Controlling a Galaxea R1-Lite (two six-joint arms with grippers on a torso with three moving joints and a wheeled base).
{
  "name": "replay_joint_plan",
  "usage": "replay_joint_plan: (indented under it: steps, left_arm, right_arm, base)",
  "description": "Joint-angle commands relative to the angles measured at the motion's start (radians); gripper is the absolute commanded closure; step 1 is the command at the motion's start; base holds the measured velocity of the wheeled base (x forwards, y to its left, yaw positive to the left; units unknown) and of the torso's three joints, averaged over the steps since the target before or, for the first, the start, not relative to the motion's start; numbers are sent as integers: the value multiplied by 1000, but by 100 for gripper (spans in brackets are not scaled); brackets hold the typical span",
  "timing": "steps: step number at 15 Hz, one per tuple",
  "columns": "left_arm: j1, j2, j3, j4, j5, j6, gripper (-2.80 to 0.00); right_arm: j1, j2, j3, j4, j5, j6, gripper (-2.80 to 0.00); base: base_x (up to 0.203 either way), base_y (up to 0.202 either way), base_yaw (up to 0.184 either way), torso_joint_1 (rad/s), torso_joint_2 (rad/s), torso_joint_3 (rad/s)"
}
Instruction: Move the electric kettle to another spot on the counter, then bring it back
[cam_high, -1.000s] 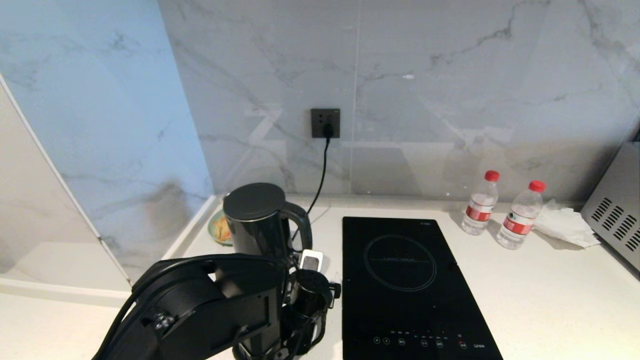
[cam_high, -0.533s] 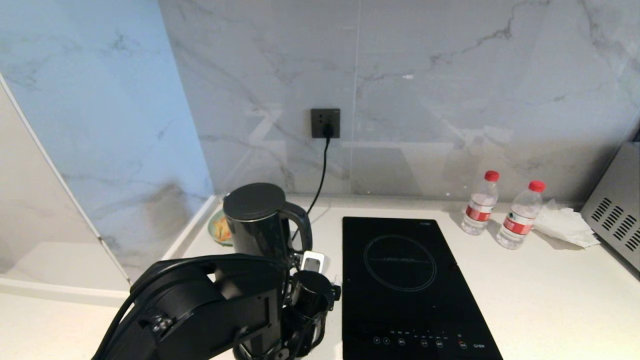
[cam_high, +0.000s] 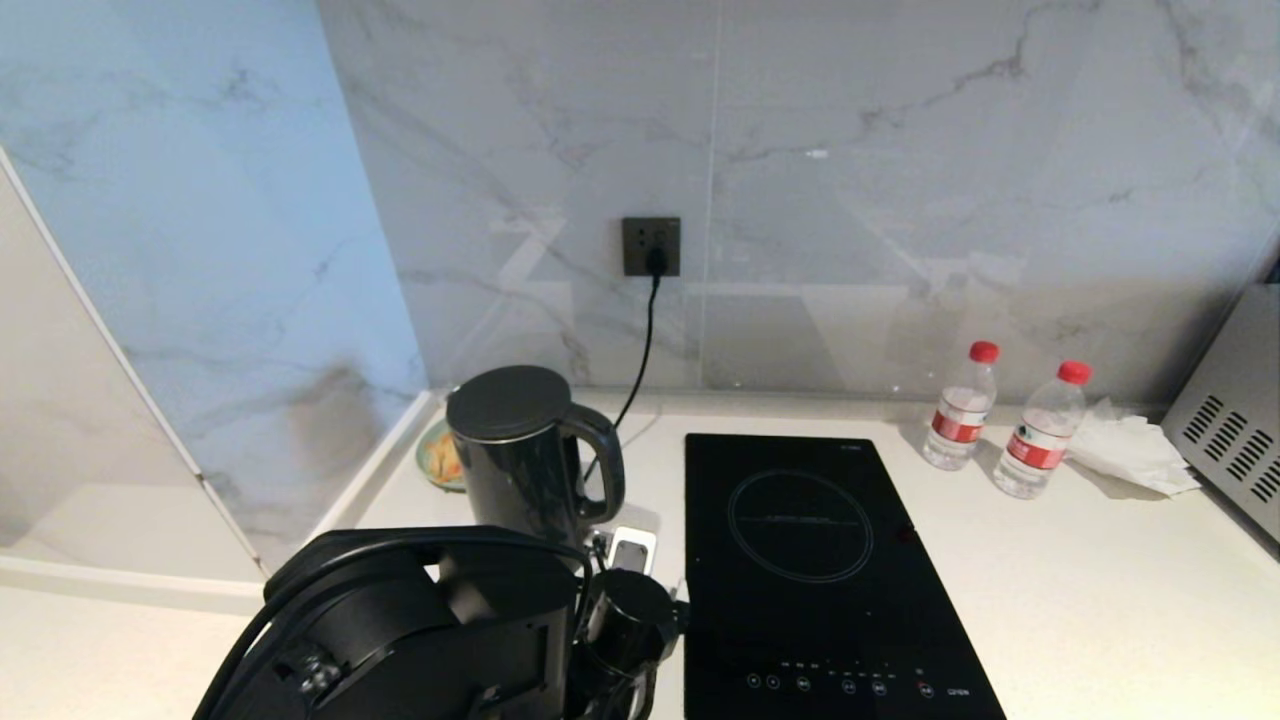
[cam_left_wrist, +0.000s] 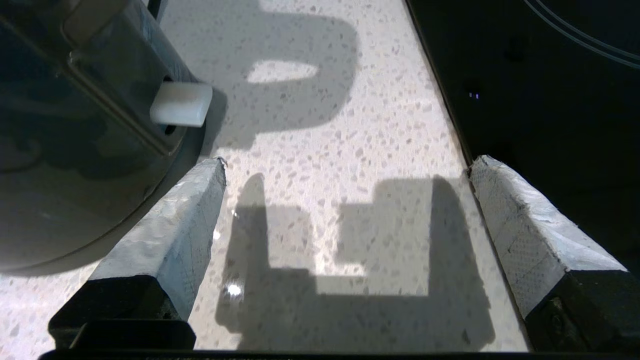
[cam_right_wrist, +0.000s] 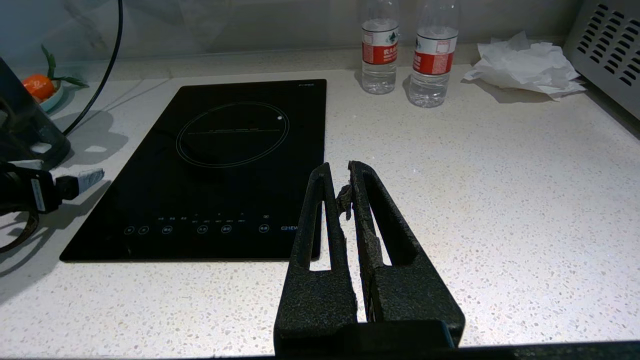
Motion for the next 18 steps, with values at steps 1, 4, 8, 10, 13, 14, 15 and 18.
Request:
replay_joint_plan:
  steps: [1,4,8,10,13,14,15,18]
  left_arm:
    - [-12,-15,33,-10,2,-1,-280]
    - [-9,-4,20,-9,2,1,-280]
    - [-9,-4,16,-9,-1,3,-280]
    - [-6,-1,-1,-7,-1,3,-280]
    - [-4,4,-27,4,1,6,-280]
    - [-4,2,-31,1,1,4,-280]
    - [-1,-1,-30,-2,2,3,-280]
    - [2,-2,-30,-3,4,3,-280]
  right_arm:
    - [0,0,0,0,0,0,0]
    - [0,0,0,0,0,0,0]
    - [0,0,0,0,0,0,0]
    - [0,0,0,0,0,0,0]
    - [0,0,0,0,0,0,0]
    - [0,0,0,0,0,0,0]
    - [0,0,0,0,0,0,0]
    - [0,0,0,0,0,0,0]
  base:
    - [0,0,0,0,0,0]
    - [0,0,0,0,0,0]
    - [0,0,0,0,0,0]
    - [0,0,0,0,0,0]
    - [0,0,0,0,0,0]
    - [0,0,0,0,0,0]
    - [0,0,0,0,0,0]
    - [0,0,0,0,0,0]
